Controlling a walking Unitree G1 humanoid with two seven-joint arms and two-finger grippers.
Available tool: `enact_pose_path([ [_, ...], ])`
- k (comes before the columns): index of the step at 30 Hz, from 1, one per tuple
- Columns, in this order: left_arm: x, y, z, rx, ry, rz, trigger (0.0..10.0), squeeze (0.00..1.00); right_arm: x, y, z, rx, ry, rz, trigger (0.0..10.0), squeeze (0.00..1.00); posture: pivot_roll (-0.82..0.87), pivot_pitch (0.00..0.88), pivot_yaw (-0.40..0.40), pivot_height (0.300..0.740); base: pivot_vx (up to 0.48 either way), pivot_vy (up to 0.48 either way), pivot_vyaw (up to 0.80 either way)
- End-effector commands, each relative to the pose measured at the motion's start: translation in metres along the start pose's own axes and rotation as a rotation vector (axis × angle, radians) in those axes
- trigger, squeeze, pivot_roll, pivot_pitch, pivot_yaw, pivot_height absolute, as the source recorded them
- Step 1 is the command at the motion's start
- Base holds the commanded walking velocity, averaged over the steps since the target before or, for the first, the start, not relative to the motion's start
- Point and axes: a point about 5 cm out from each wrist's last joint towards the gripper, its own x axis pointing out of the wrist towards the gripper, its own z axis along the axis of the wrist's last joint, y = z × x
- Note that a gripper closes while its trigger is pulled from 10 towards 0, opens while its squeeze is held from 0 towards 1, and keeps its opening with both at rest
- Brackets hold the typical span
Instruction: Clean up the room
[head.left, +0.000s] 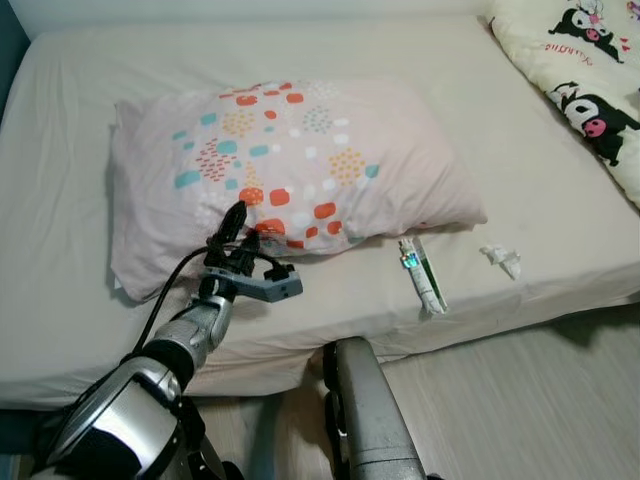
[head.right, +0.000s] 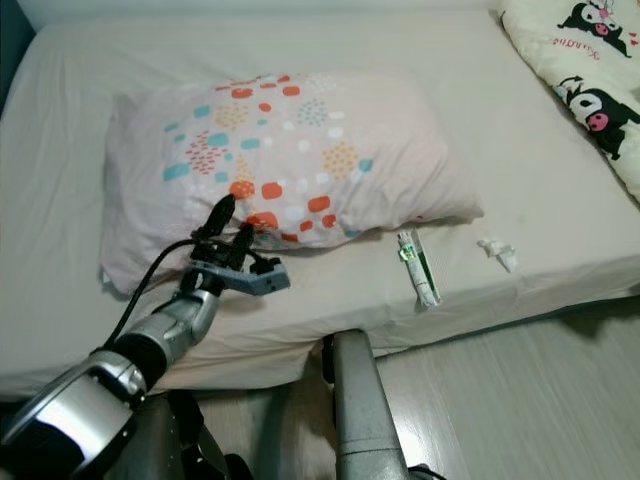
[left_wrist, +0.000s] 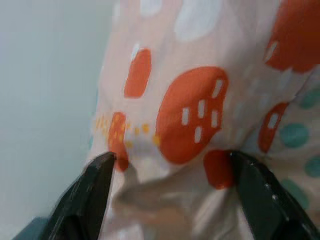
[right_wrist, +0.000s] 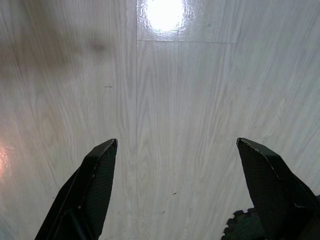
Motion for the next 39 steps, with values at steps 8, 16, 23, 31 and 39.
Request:
enact_pose_path([
  [8, 0.002, 0.003, -0.021, 0.072, 0.078, -0.111, 0.0, 0.0, -0.007, 0.036, -0.016, 0.015, 0.039, 0.078, 10.0, 0.0, -0.29, 0.406, -0.047, 0.546, 0.0, 0.0, 0.0],
  [16, 0.014, 0.031, -0.049, 0.161, 0.107, -0.069, 0.0, 0.0, -0.006, 0.036, -0.012, 0.031, 0.028, 0.073, 10.0, 0.0, -0.27, 0.382, -0.033, 0.546, 0.0, 0.0, 0.0],
  [23, 0.038, 0.071, -0.055, 0.109, 0.112, 0.085, 0.0, 0.0, -0.001, -0.009, 0.0, 0.117, -0.096, 0.007, 10.0, 0.0, -0.25, 0.334, -0.02, 0.546, 0.0, 0.0, 0.0],
  [31, 0.07, 0.147, -0.058, 0.009, 0.089, 0.36, 0.0, 0.0, -0.01, -0.094, 0.104, 0.089, -0.378, -0.367, 10.0, 0.0, -0.22, 0.278, -0.01, 0.546, 0.0, 0.0, 0.0],
  [39, 0.066, 0.163, -0.068, -0.016, 0.072, 0.419, 0.0, 0.0, -0.061, -0.199, 0.167, 0.245, -0.481, -0.804, 10.0, 0.0, -0.21, 0.219, 0.001, 0.546, 0.0, 0.0, 0.0],
])
